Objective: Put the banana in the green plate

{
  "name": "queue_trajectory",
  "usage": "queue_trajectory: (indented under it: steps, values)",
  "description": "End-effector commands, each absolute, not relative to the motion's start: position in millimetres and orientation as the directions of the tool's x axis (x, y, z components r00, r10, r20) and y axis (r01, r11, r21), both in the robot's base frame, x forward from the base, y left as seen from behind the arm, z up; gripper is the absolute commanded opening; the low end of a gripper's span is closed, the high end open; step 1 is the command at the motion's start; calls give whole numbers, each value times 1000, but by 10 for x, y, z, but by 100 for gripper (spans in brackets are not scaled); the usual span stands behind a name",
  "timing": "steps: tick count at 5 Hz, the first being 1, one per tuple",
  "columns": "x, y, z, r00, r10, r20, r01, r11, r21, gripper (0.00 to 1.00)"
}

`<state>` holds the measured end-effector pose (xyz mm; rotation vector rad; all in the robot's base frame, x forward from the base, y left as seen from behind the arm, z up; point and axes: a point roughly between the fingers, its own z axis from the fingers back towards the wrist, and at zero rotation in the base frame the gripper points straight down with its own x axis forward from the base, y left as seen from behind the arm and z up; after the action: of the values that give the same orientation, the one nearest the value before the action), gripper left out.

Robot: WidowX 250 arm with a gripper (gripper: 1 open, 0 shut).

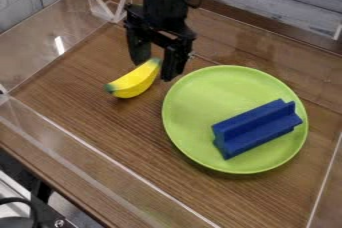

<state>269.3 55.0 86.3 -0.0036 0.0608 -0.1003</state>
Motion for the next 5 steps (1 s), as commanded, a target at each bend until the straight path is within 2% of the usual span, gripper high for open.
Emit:
queue_trajectory:
  steps: [1, 5]
  values:
    - [2705, 615, 966, 992, -122, -3, 122, 992, 10, 100]
    - [2640, 715, 758, 977, -211, 0, 211, 977, 3, 100]
